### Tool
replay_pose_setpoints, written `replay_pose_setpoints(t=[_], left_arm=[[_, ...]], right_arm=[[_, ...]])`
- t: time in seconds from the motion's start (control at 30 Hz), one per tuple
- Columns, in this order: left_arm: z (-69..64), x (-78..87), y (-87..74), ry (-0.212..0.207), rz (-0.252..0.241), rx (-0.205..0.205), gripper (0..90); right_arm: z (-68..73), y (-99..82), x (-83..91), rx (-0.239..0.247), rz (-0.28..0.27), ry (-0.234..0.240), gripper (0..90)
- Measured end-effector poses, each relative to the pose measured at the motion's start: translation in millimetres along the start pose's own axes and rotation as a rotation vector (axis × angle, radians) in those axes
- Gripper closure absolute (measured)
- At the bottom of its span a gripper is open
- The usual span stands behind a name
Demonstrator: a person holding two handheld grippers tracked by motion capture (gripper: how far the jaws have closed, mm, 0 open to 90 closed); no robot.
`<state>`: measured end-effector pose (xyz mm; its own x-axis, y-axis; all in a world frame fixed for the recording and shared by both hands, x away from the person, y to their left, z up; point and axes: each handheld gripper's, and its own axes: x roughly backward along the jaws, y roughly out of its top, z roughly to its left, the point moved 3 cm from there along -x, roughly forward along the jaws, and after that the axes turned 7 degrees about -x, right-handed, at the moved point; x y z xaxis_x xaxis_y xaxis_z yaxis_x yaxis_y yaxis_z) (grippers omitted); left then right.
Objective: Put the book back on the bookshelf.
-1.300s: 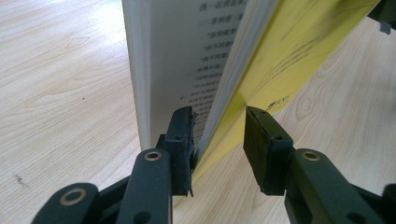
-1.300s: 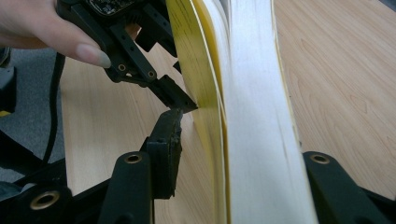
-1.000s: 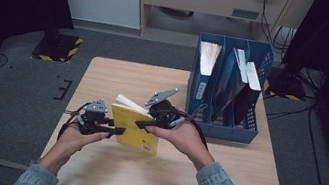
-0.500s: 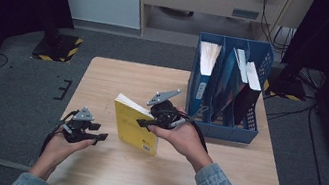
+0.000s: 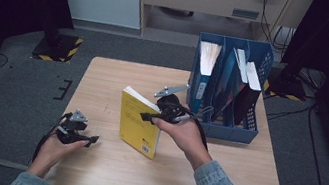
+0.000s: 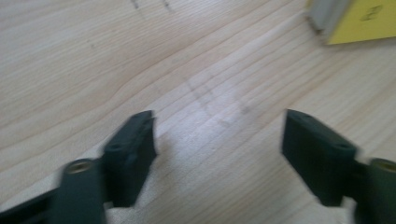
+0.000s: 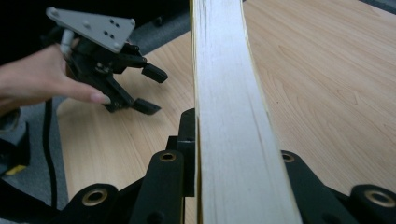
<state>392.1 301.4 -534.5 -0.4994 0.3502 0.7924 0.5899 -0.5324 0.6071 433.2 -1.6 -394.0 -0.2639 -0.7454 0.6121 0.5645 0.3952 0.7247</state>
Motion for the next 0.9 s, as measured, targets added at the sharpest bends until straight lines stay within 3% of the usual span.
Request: replay_pose_setpoints(t=[0.3, 0.37, 0.53, 0.6, 0.9], left_arm=[[0.0, -5.5, -2.0, 0.001, 0.011, 0.006, 5.6], [-0.5, -8.3, -4.7, -0.010, 0.013, -0.025, 2.3], [-0.5, -11.0, -4.5, 0.000, 0.023, -0.028, 3.0], [-0.7, -11.3, -6.0, 0.002, 0.031, -0.024, 2.9], [-0.5, -11.5, -7.8, 0.000, 0.033, -0.017, 3.2]], right_arm=[[-5.6, -0.7, 22.9, -0.036, -0.049, -0.015, 75.2], [-10.4, -4.9, 34.1, -0.063, -0.068, -0.024, 75.2], [-17.7, -12.3, 46.9, -0.104, -0.088, -0.039, 75.1], [-23.7, -16.4, 54.9, -0.142, -0.103, -0.039, 75.1], [-34.0, -27.1, 72.9, -0.207, -0.146, -0.060, 75.2]])
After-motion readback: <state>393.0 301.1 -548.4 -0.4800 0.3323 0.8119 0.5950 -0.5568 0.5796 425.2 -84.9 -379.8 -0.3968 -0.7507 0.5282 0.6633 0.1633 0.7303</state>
